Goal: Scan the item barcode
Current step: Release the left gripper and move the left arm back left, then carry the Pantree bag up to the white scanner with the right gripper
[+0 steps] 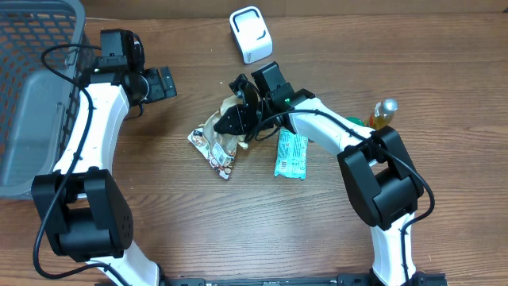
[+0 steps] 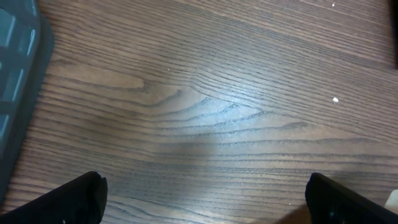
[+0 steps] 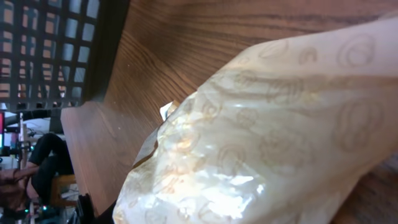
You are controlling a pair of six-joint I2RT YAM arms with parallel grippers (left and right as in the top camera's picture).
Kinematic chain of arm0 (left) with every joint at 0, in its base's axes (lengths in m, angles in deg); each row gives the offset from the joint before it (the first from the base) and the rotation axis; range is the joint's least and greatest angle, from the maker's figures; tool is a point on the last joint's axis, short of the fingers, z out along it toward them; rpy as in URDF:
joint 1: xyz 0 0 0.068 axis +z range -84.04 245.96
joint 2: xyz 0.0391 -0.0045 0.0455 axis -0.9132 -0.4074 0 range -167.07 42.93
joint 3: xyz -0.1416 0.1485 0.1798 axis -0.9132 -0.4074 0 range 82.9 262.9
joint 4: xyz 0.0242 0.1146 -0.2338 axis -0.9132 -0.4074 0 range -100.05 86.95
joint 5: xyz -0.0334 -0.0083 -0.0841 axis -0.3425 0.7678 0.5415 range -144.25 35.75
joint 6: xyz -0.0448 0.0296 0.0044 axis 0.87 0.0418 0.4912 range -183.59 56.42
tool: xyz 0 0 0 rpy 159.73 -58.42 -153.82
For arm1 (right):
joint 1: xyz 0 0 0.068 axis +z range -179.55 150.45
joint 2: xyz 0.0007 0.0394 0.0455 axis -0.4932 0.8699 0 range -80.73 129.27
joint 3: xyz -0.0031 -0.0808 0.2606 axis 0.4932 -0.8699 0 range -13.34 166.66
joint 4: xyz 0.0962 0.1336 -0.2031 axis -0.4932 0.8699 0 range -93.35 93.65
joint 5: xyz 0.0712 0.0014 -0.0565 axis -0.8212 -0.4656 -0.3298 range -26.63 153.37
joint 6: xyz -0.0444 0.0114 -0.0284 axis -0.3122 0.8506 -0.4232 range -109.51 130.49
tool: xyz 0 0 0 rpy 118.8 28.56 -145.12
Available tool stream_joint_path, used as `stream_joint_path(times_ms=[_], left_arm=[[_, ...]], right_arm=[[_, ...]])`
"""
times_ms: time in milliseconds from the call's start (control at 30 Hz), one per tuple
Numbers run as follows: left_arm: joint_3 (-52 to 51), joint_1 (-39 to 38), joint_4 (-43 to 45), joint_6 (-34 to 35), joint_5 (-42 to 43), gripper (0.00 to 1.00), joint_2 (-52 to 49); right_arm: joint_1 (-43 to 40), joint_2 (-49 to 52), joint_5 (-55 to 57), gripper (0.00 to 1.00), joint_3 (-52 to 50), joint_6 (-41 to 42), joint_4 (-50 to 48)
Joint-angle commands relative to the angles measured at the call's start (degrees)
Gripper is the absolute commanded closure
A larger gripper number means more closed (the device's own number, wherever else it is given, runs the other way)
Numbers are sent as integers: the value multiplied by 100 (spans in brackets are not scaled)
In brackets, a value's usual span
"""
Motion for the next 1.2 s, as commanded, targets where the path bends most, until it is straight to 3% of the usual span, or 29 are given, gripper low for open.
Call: stream_joint_path(times_ms=[0, 300, 467, 700, 1167], left_arm=[[52, -39, 4, 52, -55, 0, 55], [52, -44, 2, 52, -55, 0, 55], [52, -44, 2, 55, -55, 0, 55], [52, -44, 2, 52, -55, 0, 55], [52, -44, 2, 52, -55, 0, 55]], right_arm=[[-20, -435, -120, 69, 269, -251, 55], [70, -1106, -70, 69, 695, -1405, 581], [59, -1360, -42, 69, 695, -1414, 616], [22, -1386, -35, 81, 695, -1419, 621], [28, -1386, -11, 80, 693, -1416, 807]])
